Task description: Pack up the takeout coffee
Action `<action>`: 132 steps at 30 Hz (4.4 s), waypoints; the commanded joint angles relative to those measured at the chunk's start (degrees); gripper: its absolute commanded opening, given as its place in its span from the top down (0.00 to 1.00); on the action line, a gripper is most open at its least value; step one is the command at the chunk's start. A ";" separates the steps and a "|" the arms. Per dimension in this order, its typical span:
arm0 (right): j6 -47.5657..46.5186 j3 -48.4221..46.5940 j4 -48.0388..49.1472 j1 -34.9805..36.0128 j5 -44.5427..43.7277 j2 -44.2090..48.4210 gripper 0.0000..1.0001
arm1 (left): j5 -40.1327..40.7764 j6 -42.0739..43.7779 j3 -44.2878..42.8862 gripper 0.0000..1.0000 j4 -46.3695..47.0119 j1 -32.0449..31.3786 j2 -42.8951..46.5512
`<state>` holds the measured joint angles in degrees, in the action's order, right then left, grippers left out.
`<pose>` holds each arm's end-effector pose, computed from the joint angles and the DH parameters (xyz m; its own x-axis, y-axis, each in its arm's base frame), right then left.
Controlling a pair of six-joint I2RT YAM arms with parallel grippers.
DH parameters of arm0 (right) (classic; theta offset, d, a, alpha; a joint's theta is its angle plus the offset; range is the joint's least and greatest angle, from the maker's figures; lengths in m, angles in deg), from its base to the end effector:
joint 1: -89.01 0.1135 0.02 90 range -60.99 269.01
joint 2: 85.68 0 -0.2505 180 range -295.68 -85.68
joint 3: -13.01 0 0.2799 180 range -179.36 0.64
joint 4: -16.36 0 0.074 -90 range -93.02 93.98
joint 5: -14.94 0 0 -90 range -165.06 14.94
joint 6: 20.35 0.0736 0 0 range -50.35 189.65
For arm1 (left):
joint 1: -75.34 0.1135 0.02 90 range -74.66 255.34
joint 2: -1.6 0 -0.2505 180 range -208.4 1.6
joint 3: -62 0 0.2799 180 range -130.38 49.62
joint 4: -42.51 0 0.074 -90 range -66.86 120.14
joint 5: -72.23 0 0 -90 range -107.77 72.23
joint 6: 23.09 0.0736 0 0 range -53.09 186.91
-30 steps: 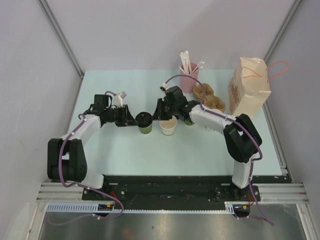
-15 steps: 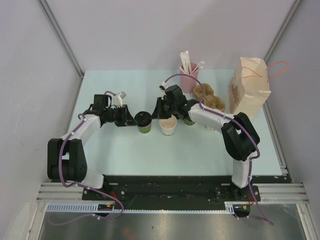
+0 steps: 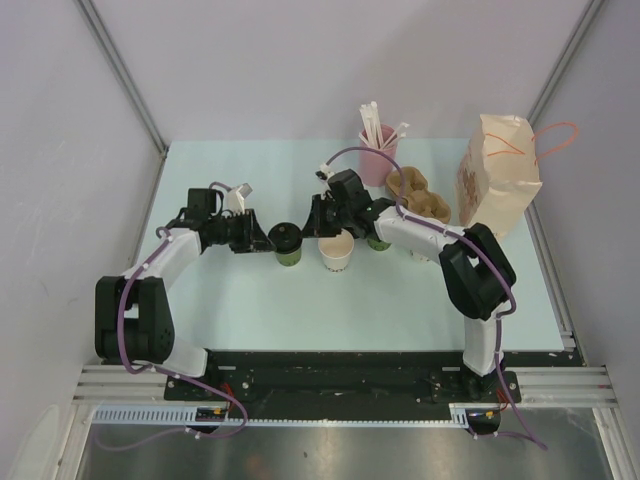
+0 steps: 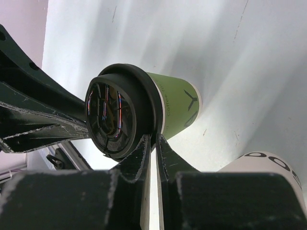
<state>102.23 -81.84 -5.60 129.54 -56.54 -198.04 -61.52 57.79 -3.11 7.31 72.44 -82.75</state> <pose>0.3597 0.3383 0.1695 -0.8393 -0.0458 -0.5418 -0.4161 0.6955 0.5858 0.3306 -0.0677 0.1671 -0.8716 -0.0705 -0.4850 0.3039 0.6988 -0.6476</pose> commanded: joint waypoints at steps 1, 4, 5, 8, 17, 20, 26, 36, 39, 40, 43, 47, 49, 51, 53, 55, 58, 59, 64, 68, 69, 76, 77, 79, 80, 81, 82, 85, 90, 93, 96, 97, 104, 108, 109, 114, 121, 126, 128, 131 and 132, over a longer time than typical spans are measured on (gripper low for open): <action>-4.98 4.69 -13.44 2.62 -5.17 -9.81 1.00 | 2.61 1.13 -0.18 0.71 -0.29 -0.71 -1.86; -5.16 4.43 -13.79 2.62 -5.08 -10.16 1.00 | 2.79 1.04 -0.27 0.71 -0.37 -0.71 -1.86; -5.42 4.43 -13.79 2.62 -5.16 -10.08 1.00 | 2.79 1.13 -0.27 0.71 -0.29 -0.71 -1.86; -5.77 4.25 -14.23 2.80 -5.17 -10.08 1.00 | 3.23 1.13 -0.36 0.71 -0.29 -0.62 -1.78; -6.56 4.17 -14.32 3.41 -5.52 -8.33 1.00 | 5.51 1.83 -0.53 0.89 -0.37 -0.36 -1.43; -6.82 4.17 -14.41 3.68 -6.04 -8.14 1.00 | 7.09 2.27 -0.53 0.92 -0.37 -0.36 -1.16; -7.35 4.17 -13.88 3.50 -5.25 -9.46 1.00 | 11.66 3.41 0.79 0.93 -0.90 -0.71 -3.62; -10.34 0.39 -14.24 3.41 -5.16 -7.00 0.98 | 4.91 2.45 -0.70 0.88 -1.25 -1.41 1.29; -10.78 -1.54 -13.27 3.67 -5.78 -5.95 0.95 | 3.58 2.45 -1.58 0.84 -1.16 -1.32 3.67; -10.95 -2.16 -13.35 3.76 -5.95 -5.95 0.94 | 3.32 2.45 -1.67 0.83 -1.25 -1.24 4.02; -11.39 -5.40 -14.76 3.85 -5.87 -6.38 0.92 | 3.49 2.45 -2.20 0.79 -1.25 -0.97 4.90; -10.87 -7.70 -15.73 3.68 -5.86 -6.74 0.90 | 2.44 2.01 -2.64 0.77 -1.34 -0.09 5.95; -10.43 -8.84 -16.26 3.41 -6.13 -6.56 0.88 | 2.44 2.09 -2.82 0.75 -1.25 0.00 7.35; -10.52 -9.80 -16.17 3.41 -6.48 -6.47 0.86 | 2.70 2.09 -3.08 0.75 -1.25 0.00 8.15; -10.95 -10.68 -16.69 3.24 -6.92 -6.38 0.82 | 2.70 1.92 -3.34 0.75 -1.34 0.34 8.77; -11.04 -12.00 -17.31 3.06 -6.92 -6.56 0.80 | 2.27 1.22 -3.61 0.75 -1.43 0.78 8.94; -10.78 -13.67 -18.45 2.97 -6.75 -7.09 0.77 | 2.61 1.39 -4.75 0.75 -1.52 1.66 8.95; -10.87 -14.20 -19.06 2.89 -6.66 -7.26 0.76 | 3.31 1.39 -5.45 0.75 -1.43 1.93 8.34; -10.61 -15.26 -19.51 2.62 -7.18 -5.78 0.71 | 5.78 2.09 -7.91 0.75 -1.43 2.45 4.82; -12.01 -16.31 -20.12 2.80 -7.71 -4.10 0.68 | 6.92 2.71 -10.98 0.75 -1.25 2.54 2.27; -12.36 -16.31 -20.21 3.14 -7.63 -3.75 0.67 | 7.18 2.80 -11.43 0.75 -1.25 2.54 1.22; -14.91 -16.05 -19.16 4.29 -5.61 -1.99 0.61 | 6.75 2.62 -13.45 0.76 -0.29 2.63 -2.91; -15.09 -16.14 -18.63 4.29 -5.34 -2.16 0.61 | 6.48 2.62 -13.54 0.76 -0.20 2.63 -3.18; -15.09 -16.75 -18.63 4.12 -5.08 -2.43 0.60 | 6.22 2.62 -13.54 0.76 -0.02 2.63 -3.62; -15.09 -17.01 -18.63 4.11 -5.08 -2.60 0.60 | 6.30 2.62 -13.37 0.76 -0.02 2.63 -4.06; -15.00 -17.28 -18.63 4.03 -4.99 -2.78 0.60 | 6.57 2.80 -13.28 0.76 0.24 2.63 -4.15; -14.83 -17.89 -18.63 3.85 -4.99 -2.87 0.60 | 6.83 2.80 -13.19 0.76 0.15 2.72 -4.32; -14.30 -20.69 -20.11 3.68 -5.51 -3.92 0.60 | 6.92 2.71 -13.01 0.76 0.33 2.72 -4.85; -15.17 -25.97 -22.93 5.26 -6.74 -5.42 0.60 | 7.01 2.80 -12.49 0.77 0.59 2.72 -5.12; -15.88 -28.35 -25.30 5.70 -7.71 -6.73 0.60 | 7.27 2.45 -12.22 0.78 0.68 4.91 -5.29; -15.88 -26.00 -24.70 5.43 -6.40 -5.77 0.63 | 7.10 2.71 -11.96 0.78 0.51 6.50 -5.12; -16.14 -25.11 -23.65 5.52 -5.52 -5.42 0.63 | 6.92 2.97 -11.96 0.78 0.59 7.11 -4.85; -15.27 -17.90 -21.80 6.14 -0.33 -3.75 0.62 | 4.02 4.90 -10.20 0.76 0.51 7.47 -3.01; -14.56 -17.54 -20.92 5.87 0.72 -4.54 0.62 | 3.49 5.35 -9.23 0.76 0.59 7.47 -3.44; -14.47 -17.54 -20.39 5.96 0.90 -4.54 0.62 | 3.32 5.35 -8.88 0.76 0.51 7.47 -3.45; -13.77 -16.32 -19.77 5.96 1.51 -3.14 0.61 | 2.44 5.70 -7.65 0.76 0.59 7.47 -2.57; -12.37 -16.49 -17.40 5.78 2.31 -4.27 0.59 | 1.03 4.91 -6.77 0.76 0.51 7.47 -0.55; -11.22 -16.49 -15.55 5.35 3.18 -4.10 0.59 | 1.03 4.82 -6.33 0.76 0.51 7.38 -1.25; -10.61 -16.49 -14.94 5.08 3.45 -4.45 0.59 | 1.03 4.82 -6.24 0.76 0.59 7.47 -1.60; -10.08 -16.31 -14.76 4.64 3.89 -5.15 0.64 | 1.12 4.91 -6.24 0.76 0.59 7.47 -2.21; -10.16 -16.31 -14.59 4.56 3.98 -5.33 0.65 | 1.21 4.91 -6.07 0.76 0.51 7.47 -2.22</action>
<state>90.86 -97.82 -22.67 134.76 -53.94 -203.74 -58.55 60.93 -9.64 6.94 79.77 -85.51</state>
